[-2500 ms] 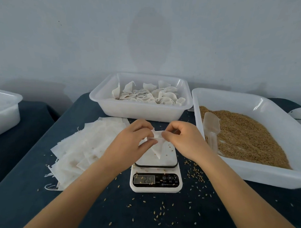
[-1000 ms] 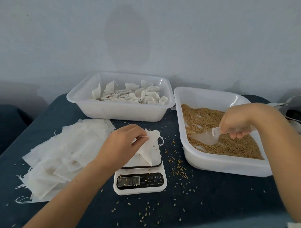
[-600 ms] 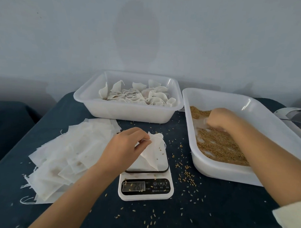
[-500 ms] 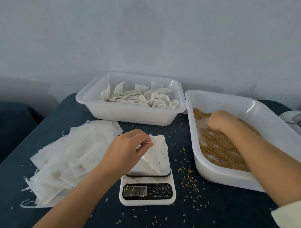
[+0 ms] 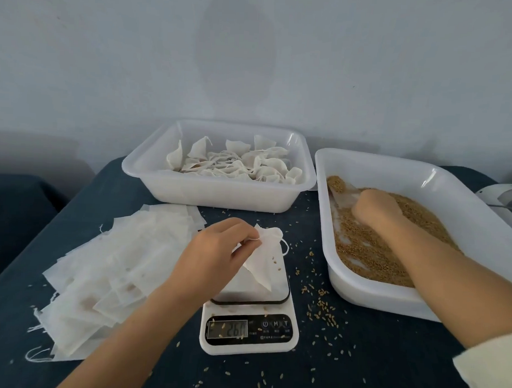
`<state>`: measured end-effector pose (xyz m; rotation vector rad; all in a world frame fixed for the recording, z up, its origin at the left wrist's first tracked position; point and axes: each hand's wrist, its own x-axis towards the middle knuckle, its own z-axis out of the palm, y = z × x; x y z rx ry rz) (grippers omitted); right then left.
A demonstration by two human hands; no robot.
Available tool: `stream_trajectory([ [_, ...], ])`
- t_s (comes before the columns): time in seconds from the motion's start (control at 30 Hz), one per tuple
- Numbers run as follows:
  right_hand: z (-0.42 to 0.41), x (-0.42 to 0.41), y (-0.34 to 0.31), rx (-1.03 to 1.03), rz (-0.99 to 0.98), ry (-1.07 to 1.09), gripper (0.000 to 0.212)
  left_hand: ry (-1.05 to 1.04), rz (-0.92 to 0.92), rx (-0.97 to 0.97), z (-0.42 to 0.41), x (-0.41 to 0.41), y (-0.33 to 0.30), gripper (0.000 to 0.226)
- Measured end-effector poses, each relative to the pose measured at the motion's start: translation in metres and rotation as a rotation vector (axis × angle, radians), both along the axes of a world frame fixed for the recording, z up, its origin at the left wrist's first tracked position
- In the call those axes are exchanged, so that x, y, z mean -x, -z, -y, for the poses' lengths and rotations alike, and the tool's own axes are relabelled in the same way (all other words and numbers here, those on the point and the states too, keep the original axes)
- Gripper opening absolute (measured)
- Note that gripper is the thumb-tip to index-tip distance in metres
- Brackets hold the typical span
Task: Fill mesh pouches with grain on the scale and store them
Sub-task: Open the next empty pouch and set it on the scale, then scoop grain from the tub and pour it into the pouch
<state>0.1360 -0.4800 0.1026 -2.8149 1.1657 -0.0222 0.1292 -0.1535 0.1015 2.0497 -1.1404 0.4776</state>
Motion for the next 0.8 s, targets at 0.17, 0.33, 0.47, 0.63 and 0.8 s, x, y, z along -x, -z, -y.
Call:
stream_trajectory([
  [0.17,0.019,0.013,-0.012,-0.017,0.049,-0.153,0.029,-0.009,0.01,-0.013,-0.007,-0.003,-0.009,0.001],
  [0.33,0.035,0.046,-0.012,-0.086,0.123,-0.275,0.05,-0.03,0.014,0.011,-0.01,-0.002,-0.013,0.001],
  [0.47,0.042,0.069,-0.011,-0.107,0.164,-0.259,0.048,-0.005,0.03,0.022,-0.009,0.002,-0.011,0.002],
  [0.63,0.032,0.089,-0.027,-0.118,0.261,-0.287,0.048,-0.048,0.048,-0.016,-0.01,0.002,-0.016,0.006],
  [0.8,0.01,0.104,-0.063,-0.197,0.363,-0.438,0.045,-0.025,0.07,-0.131,-0.024,-0.014,-0.038,0.006],
])
